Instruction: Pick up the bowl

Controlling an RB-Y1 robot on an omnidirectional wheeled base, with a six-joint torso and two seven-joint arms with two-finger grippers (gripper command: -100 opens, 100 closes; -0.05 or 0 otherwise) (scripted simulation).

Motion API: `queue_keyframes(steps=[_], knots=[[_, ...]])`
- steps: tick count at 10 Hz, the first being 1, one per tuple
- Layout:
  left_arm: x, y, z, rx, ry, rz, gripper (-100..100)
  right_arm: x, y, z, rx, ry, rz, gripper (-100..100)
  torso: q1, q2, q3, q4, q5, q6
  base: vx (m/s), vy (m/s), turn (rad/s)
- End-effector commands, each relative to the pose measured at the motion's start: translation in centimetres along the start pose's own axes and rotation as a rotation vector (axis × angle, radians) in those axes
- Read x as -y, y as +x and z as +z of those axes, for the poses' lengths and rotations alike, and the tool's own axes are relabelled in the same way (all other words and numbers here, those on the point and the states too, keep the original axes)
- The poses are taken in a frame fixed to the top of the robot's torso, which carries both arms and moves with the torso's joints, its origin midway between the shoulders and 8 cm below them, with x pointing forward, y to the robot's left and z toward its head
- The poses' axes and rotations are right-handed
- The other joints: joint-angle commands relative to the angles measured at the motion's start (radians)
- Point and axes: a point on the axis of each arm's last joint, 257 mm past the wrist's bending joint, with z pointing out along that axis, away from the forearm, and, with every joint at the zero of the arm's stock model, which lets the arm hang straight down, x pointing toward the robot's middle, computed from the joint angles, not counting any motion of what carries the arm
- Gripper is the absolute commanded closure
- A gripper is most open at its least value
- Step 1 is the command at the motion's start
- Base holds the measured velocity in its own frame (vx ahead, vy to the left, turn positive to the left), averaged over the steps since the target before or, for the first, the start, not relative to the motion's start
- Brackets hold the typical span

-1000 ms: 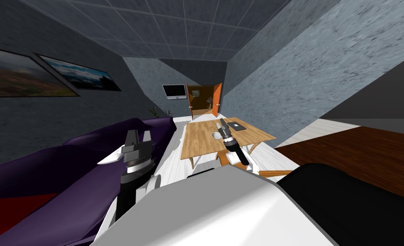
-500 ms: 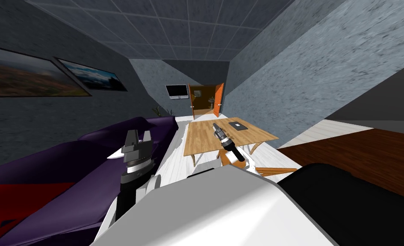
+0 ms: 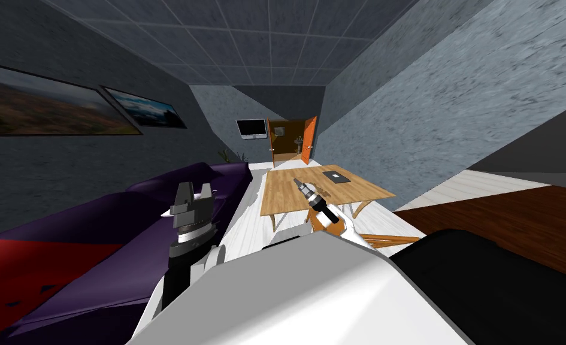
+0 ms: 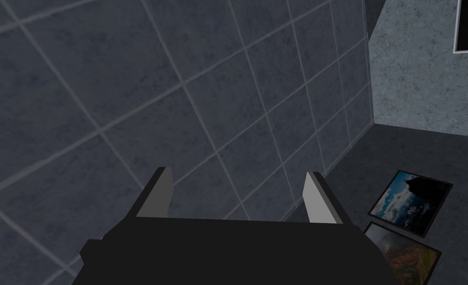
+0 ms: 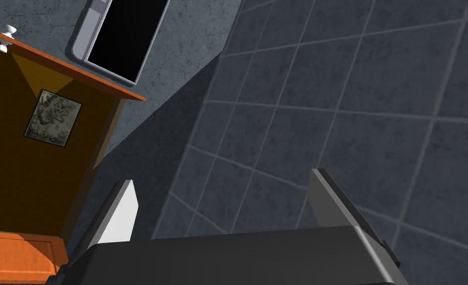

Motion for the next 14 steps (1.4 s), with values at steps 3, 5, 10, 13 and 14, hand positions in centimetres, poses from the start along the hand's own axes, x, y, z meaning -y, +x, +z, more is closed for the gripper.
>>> queue_keyframes(steps=[3, 5, 10, 13, 14], knots=[[0.0, 0.0, 0.0, 0.0, 0.0, 0.0, 0, 4.5, 2.2, -0.8, -0.128, 0.07, -0.159, -100, 0.0, 0.001, 0.0, 0.0, 0.0, 0.0, -0.03, 0.032, 0.091], [0.0, 0.0, 0.0, 0.0, 0.0, 0.0, 0, 7.1, 3.0, -1.5, -0.184, 0.109, -0.232, -100, 0.0, 0.0, 0.0, 0.0, 0.0, 0.0, -0.024, 0.021, 0.109], [0.0, 0.0, 0.0, 0.0, 0.0, 0.0, 0, 13.1, 4.0, -3.8, -0.343, 0.182, -0.462, -100, -0.001, -0.001, 0.0, 0.0, 0.0, 0.0, -0.015, 0.009, 0.099], [0.0, 0.0, 0.0, 0.0, 0.0, 0.0, 0, 16.7, 3.9, -5.6, -0.407, 0.239, -0.544, -100, -0.002, -0.001, 0.0, 0.0, 0.0, 0.0, -0.01, 0.001, 0.08], [0.0, 0.0, 0.0, 0.0, 0.0, 0.0, 0, 18.3, 3.7, -6.5, -0.46, 0.25, -0.624, -100, -0.002, -0.001, 0.0, 0.0, 0.0, 0.001, -0.011, -0.004, 0.133]])
